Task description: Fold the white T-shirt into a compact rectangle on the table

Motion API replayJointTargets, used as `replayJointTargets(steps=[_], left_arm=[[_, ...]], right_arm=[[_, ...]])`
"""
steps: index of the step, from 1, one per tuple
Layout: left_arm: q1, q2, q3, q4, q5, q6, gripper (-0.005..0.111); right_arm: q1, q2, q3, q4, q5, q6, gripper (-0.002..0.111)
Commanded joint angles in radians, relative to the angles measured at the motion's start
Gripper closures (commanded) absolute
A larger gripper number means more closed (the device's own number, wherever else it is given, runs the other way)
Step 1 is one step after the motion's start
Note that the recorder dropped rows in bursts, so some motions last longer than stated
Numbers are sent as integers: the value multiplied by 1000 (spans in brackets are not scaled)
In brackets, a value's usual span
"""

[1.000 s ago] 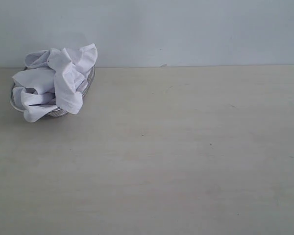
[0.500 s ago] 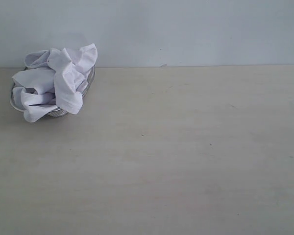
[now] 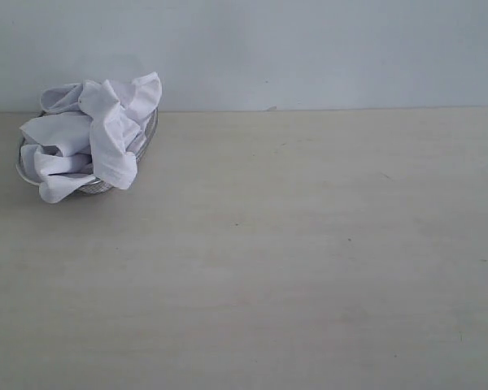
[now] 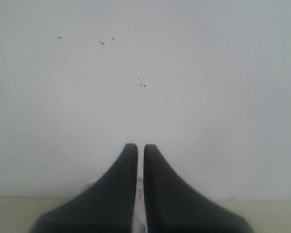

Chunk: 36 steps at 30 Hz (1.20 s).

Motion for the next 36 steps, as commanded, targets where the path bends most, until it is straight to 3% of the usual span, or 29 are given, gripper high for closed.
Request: replayJointTargets(steps=[1,5,8,12,17,18,22,24,28,36], left_arm=[[3,77,-12,2,-33,-10,102],[3,253,-98,2,-13,-10,102],[3,400,-229,2,104,-3,102],[3,603,-538,2,436,24,102],[6,840,-984,4,861,32,102],[6,903,-1134,4,952,42,102],[6,1102,-1508,1,1296,118,102],[6,1173,-1648,-46,1429,97,102],[6,1227,-1682,-124,1376,135,102],[58,1387,-1676,-142,1460,129,102]], right_arm=[[-3,-5,-1,-3,-5,-2,108],[-3,-5,-1,-3,-5,-2,108],[-3,-5,-1,-3,-5,-2,108],[-3,-5,-1,-3,-5,-2,108],[-3,-5,-1,-3,-5,-2,108],[-3,-5,-1,-3,-5,-2,108],[-3,-5,-1,-3,-5,-2,108],[-3,-5,-1,-3,-5,-2,108],[-3,-5,-1,-3,-5,-2,108],[-3,-5,-1,-3,-5,-2,108]])
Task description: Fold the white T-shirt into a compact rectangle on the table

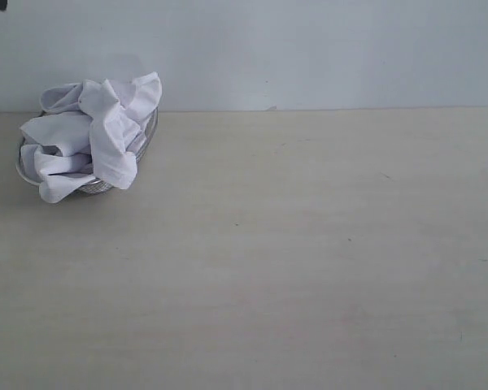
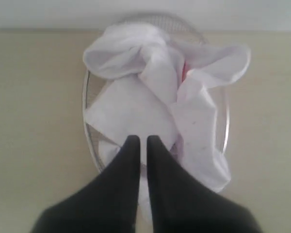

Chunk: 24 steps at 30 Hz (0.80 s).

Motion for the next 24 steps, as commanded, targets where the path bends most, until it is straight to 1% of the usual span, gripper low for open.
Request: replayJointTargets(steps=[1,7,9,11,12,13,14,15,16,18,21,24], left_arm=[[29,88,2,-64,17,5,102],[29,213,2,-178,17,60,102],[29,248,2,-189,17,77,98],[29,273,2,-189,14,90,87],[29,293,2,-187,8,108,71],[29,299,2,-186,3,113,63],[29,311,2,-186,-20,113,43],[29,317,2,-188,-32,106,36],[27,324,2,-203,-60,96,22],[17,325,2,-216,-97,96,16],[-14,329,-3,-216,-154,96,15],[-29,360,-3,-196,-169,116,15]], right_arm=[[-3,-5,-1,-3,-5,-2,108],[-3,-5,-1,-3,-5,-2,108],[-3,-5,-1,-3,-5,-2,108],[-3,-5,-1,-3,-5,-2,108],[-3,-5,-1,-3,-5,-2,108],[-3,-5,-1,-3,-5,-2,108],[-3,-5,-1,-3,-5,-2,108],[-3,-5,-1,-3,-5,-2,108],[-3,-5,-1,-3,-5,-2,108],[-3,-5,-1,-3,-5,-2,108],[-3,-5,-1,-3,-5,-2,108],[-3,-5,-1,-3,-5,-2,108]])
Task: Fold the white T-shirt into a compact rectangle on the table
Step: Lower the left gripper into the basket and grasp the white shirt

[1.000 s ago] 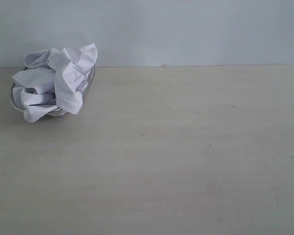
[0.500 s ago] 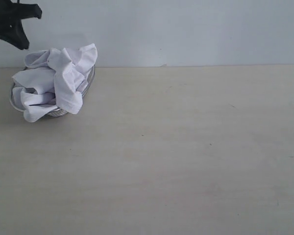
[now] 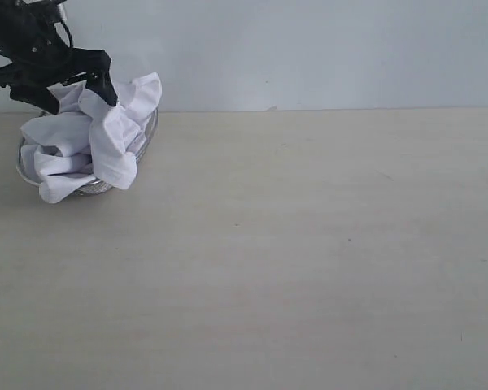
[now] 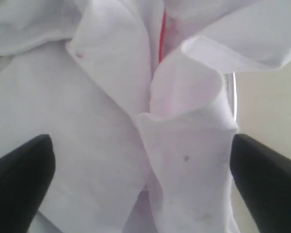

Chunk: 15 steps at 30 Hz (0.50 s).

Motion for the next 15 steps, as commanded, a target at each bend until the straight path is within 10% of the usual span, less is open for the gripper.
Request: replayJointTargets(steps=[1,15], left_arm=[[-20,44,-5,17,-37,13,15],[-20,236,-6,32,-55,-9,15]], right_arm=[[-3,-5,-1,-3,-5,-2,108],[-3,-5,-1,-3,-5,-2,108]])
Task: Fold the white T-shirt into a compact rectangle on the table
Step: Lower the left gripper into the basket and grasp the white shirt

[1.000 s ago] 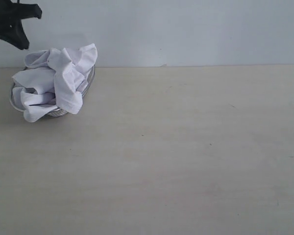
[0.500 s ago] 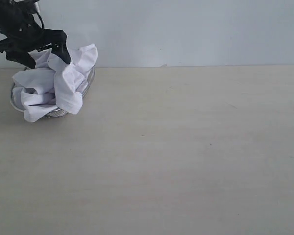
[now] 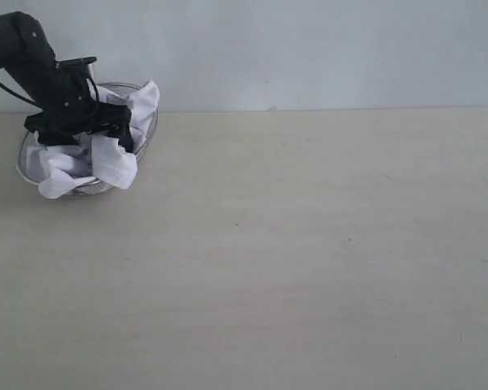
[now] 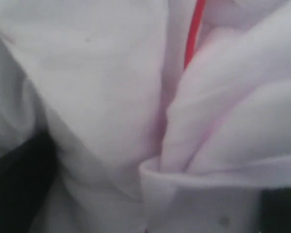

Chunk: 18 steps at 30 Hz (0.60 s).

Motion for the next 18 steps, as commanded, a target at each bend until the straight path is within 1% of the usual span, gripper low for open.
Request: replayJointTargets(steps=[1,3,4,5,12,16,18], left_arm=[[-2,57,5,5,34,-13,16],[-2,59,5,5,39,-13,21],[-2,59,5,5,41,-13,25],[-2,59,5,5,41,-13,32],[-2,59,5,5,34,-11,101],[-2,37,3,5,34,-6,102],[-2,2,-30,5,62,-6,102]], right_arm=[[-3,-5,-1,-3,-5,-2,108],[-3,-5,-1,-3,-5,-2,108],[-3,-5,-1,-3,-5,-2,108],[-3,-5,-1,-3,-5,-2,108],[-3,-5,-1,-3,-5,-2,108],[-3,-5,-1,-3,-5,-2,108],[-3,-5,-1,-3,-5,-2,108]])
